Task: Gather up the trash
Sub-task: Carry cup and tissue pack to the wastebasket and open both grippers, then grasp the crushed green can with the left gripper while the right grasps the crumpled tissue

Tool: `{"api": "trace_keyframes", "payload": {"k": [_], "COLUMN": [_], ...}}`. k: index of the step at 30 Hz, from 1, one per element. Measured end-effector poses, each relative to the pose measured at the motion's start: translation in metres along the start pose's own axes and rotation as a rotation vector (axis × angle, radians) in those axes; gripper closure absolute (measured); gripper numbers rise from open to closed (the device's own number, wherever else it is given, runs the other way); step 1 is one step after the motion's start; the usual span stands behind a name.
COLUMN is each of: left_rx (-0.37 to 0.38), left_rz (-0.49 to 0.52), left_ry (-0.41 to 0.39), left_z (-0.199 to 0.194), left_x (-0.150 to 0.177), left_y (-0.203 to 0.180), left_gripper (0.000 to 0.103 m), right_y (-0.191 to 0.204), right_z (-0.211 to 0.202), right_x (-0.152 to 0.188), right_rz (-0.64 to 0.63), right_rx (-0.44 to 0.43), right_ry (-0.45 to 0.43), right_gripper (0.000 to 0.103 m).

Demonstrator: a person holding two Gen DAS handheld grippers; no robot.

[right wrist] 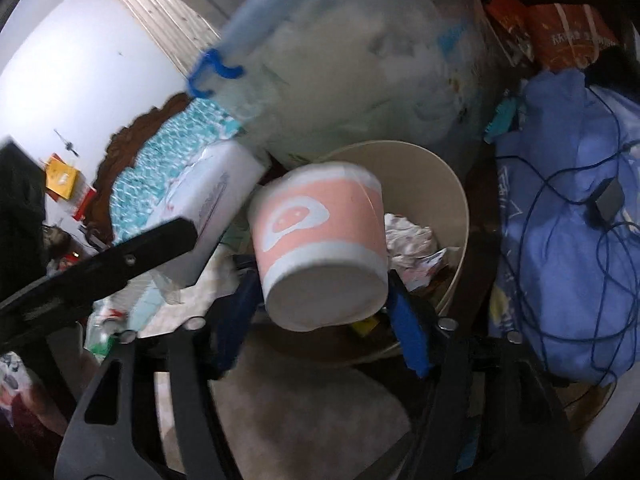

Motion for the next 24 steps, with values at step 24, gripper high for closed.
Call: {"api": "trace_keyframes", "payload": {"k": [24], "left_rx": [-0.138], "left_rz": [-0.626], "left_ry": [-0.184], "left_z": [-0.180], "left_x": [0.254], "left_y": [0.228], "left_gripper": [0.012], "right_y": [0.265], "right_z": [0.063], "right_x": [0.080], "right_rz": [-0.486], "right_rx": [-0.306], "right_ry": [0.223], "right_gripper": [0.062]}}
Point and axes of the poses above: each gripper's, at about its wrist camera, not at the fingertips, and z roughly the way its jaws point, y to its left, x to its underside, the point moved 9 cm from there along z, roughly the way its jaws point, and after that the axes turned 14 degrees about y, right-handed, at the moved point
